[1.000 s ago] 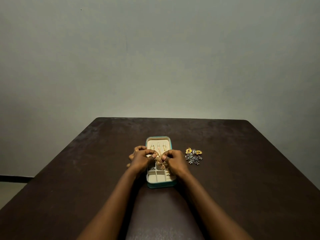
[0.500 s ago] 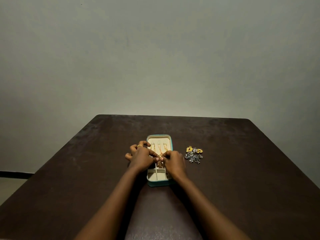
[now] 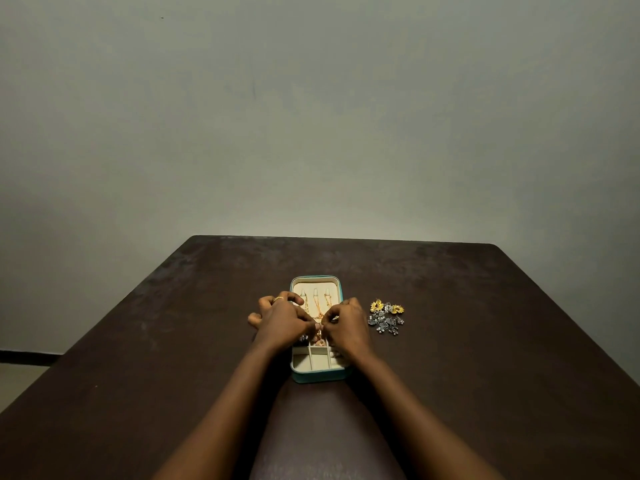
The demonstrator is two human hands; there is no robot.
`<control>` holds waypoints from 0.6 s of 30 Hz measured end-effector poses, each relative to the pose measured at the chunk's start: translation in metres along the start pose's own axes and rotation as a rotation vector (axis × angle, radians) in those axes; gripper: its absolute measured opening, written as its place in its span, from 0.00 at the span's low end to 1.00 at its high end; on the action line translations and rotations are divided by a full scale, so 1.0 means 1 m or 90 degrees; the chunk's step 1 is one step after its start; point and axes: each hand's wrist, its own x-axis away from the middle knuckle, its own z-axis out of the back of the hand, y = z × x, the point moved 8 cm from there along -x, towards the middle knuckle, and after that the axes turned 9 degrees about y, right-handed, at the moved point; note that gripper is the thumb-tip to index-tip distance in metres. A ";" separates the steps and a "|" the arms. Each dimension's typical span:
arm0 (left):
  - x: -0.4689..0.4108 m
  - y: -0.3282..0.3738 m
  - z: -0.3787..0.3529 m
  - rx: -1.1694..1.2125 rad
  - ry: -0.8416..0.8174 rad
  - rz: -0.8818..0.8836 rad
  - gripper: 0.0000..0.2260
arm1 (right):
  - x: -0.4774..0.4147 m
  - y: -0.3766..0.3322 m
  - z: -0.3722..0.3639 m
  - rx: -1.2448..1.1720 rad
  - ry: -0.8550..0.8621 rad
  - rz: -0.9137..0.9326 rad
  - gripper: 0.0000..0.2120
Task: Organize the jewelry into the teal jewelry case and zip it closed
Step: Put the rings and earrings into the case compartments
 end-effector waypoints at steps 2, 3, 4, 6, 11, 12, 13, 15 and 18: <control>0.000 0.003 0.001 -0.023 -0.003 -0.016 0.06 | -0.002 0.002 -0.002 -0.013 -0.024 -0.004 0.05; 0.000 0.005 0.002 -0.033 -0.004 -0.022 0.06 | -0.002 0.002 -0.003 -0.020 -0.037 -0.002 0.04; 0.000 0.008 0.003 -0.046 -0.004 -0.026 0.07 | -0.003 0.002 -0.004 -0.027 -0.048 -0.001 0.04; 0.002 0.013 0.007 -0.091 -0.006 -0.040 0.08 | -0.005 0.003 -0.004 -0.019 -0.060 0.002 0.03; 0.004 0.026 0.013 -0.219 0.009 -0.132 0.08 | -0.005 0.004 0.000 -0.020 -0.053 0.011 0.05; 0.004 0.029 0.014 -0.222 0.013 -0.140 0.08 | -0.003 0.003 0.000 -0.024 -0.056 0.016 0.04; 0.005 0.031 0.014 -0.224 0.015 -0.146 0.08 | -0.002 0.001 0.000 -0.026 -0.057 0.024 0.05; 0.006 0.035 0.014 -0.220 0.023 -0.149 0.08 | 0.002 -0.002 0.001 -0.002 -0.051 0.035 0.06; 0.006 0.036 0.012 -0.218 0.014 -0.138 0.08 | 0.004 -0.004 0.000 0.057 -0.041 0.053 0.09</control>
